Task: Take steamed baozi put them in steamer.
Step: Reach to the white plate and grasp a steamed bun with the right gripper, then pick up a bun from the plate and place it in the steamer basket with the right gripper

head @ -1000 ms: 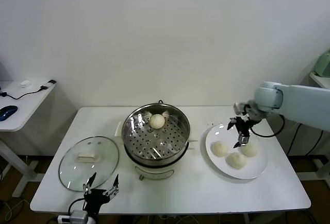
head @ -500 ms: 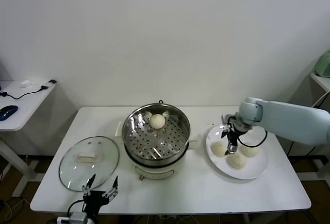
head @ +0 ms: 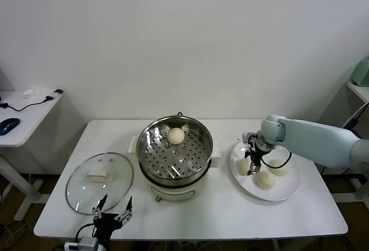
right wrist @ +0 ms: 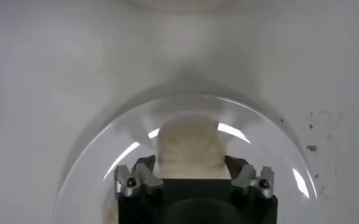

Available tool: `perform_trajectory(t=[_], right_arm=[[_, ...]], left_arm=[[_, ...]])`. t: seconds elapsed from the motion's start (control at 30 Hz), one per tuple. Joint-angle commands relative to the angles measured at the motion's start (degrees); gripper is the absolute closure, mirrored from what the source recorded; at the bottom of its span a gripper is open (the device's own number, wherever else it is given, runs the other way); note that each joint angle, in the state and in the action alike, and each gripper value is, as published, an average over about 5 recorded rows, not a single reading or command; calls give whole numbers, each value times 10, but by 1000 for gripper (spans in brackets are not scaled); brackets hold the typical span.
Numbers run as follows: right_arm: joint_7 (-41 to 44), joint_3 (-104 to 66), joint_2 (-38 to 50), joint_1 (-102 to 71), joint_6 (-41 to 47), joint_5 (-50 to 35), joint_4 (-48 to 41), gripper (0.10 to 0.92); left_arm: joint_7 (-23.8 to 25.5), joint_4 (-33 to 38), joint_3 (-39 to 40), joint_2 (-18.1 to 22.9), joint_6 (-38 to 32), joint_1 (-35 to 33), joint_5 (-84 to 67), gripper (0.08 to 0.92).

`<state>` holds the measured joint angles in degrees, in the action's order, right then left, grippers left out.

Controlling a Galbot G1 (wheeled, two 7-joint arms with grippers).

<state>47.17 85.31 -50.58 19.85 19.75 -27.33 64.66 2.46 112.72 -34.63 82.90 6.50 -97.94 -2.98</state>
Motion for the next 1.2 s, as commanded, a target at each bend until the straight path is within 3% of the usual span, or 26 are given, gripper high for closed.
perform_trajectory(t=[0.03, 0.2, 0.4, 0.73, 0.97, 1.2], right_arm=[[8, -5, -1, 2, 0, 7, -6, 380], [17, 10, 9, 47, -4, -4, 12, 453], [39, 90, 21, 198, -14, -65, 63, 465], [42, 207, -64, 493, 2, -297, 164, 463], [-60, 121, -182, 463, 83, -425, 243, 465], [-133, 76, -284, 350, 123, -447, 214, 465]], left_arm=[[0, 2, 1, 1, 0, -1, 4, 177], [0, 5, 1, 3, 1, -3, 6, 177], [0, 7, 3, 2, 1, -4, 6, 177], [1, 21, 14, -2, 5, -1, 6, 177], [2, 26, 27, 0, 8, 1, 15, 177], [1, 35, 29, 0, 5, -10, 17, 177]])
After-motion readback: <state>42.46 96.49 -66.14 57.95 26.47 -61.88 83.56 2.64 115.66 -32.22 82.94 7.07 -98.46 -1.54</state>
